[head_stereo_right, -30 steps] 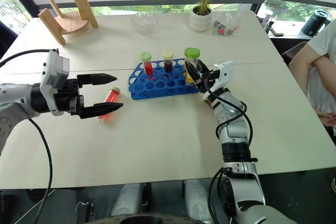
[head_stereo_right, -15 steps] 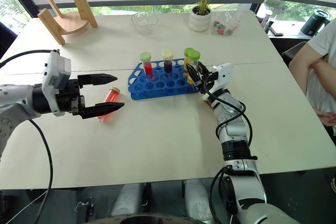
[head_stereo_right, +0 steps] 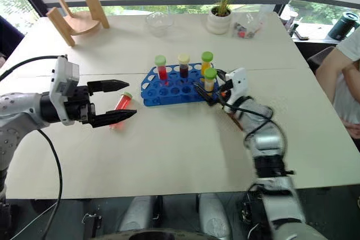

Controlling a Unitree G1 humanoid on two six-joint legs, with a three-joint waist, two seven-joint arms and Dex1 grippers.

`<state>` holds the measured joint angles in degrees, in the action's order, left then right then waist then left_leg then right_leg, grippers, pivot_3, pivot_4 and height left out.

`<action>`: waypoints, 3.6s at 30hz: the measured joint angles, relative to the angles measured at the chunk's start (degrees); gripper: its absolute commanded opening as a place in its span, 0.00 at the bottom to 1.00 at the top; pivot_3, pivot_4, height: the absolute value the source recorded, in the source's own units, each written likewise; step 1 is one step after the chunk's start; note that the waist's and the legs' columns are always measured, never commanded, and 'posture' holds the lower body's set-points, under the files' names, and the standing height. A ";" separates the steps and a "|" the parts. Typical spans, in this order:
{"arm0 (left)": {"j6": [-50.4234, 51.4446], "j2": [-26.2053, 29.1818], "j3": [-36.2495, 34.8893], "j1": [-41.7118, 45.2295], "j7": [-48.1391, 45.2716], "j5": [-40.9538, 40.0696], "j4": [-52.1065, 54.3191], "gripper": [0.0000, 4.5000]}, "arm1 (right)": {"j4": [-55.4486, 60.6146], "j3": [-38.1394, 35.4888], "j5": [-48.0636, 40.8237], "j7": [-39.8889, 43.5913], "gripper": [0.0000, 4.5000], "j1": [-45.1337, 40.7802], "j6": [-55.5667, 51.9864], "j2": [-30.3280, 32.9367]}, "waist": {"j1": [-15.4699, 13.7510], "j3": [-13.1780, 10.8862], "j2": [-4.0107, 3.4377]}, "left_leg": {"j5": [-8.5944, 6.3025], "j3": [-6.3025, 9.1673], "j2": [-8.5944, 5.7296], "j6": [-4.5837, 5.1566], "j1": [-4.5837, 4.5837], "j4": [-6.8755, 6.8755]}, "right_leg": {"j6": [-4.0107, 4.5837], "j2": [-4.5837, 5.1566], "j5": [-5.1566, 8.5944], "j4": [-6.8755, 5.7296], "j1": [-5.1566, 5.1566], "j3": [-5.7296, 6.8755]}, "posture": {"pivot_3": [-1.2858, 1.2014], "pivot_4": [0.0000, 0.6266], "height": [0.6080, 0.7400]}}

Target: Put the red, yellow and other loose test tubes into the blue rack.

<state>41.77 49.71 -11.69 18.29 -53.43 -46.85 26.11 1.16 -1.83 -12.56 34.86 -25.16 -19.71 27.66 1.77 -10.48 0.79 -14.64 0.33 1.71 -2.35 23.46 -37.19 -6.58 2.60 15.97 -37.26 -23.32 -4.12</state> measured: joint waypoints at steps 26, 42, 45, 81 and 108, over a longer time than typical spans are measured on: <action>-3.61 -4.98 5.22 -1.06 1.56 3.72 1.22 1.00 | -2.10 26.45 -5.72 11.73 0.59 -22.31 -55.49 21.16 | 0.85 -0.09 0.13 | -0.01 -0.01 0.08 0.03 -0.03 -0.04 | 0.01 -0.11 -0.01 0.05 -0.01 -0.02 | 0.52 0.24 1.00; -2.21 -2.57 3.02 0.74 1.58 2.87 0.25 1.00 | 26.66 4.16 -16.79 15.07 0.18 -6.03 -45.69 17.49 | 0.38 -0.08 0.22 | -0.02 0.07 0.10 0.04 0.04 0.01 | -0.01 -0.17 0.01 0.07 -0.01 0.04 | 0.52 0.24 1.00; -1.57 -2.56 3.05 2.35 1.34 2.37 -0.32 1.00 | 29.77 0.78 -17.56 9.45 0.18 -0.62 -36.12 5.78 | 0.84 -0.08 0.24 | -0.01 0.06 0.11 0.03 -0.02 -0.03 | -0.01 -0.21 0.00 0.03 0.01 0.00 | 0.52 0.24 1.00; 2.68 1.89 1.15 2.58 1.03 0.20 -0.76 1.00 | -21.51 4.35 4.37 -13.66 0.18 -5.49 31.89 -27.60 | 0.89 -0.03 0.32 | 0.05 0.05 0.11 -0.08 -0.06 0.06 | 0.02 -0.15 -0.01 -0.14 -0.06 0.00 | 0.52 0.24 1.00; 2.34 0.75 1.53 2.78 1.66 0.60 -1.16 1.00 | -24.13 3.81 4.30 -12.86 0.18 -6.09 31.85 -27.50 | 0.91 -0.03 0.32 | 0.05 0.05 0.11 -0.09 -0.07 0.05 | 0.01 -0.14 -0.01 -0.16 -0.05 -0.01 | 0.52 0.24 1.00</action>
<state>44.11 50.46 -10.16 21.08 -51.77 -46.25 24.95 -22.97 1.98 -8.26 21.99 -31.24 12.14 0.16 2.68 -10.51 1.11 -14.59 0.38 1.82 -2.44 23.39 -37.14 -6.57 2.45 15.96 -37.42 -23.37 -4.13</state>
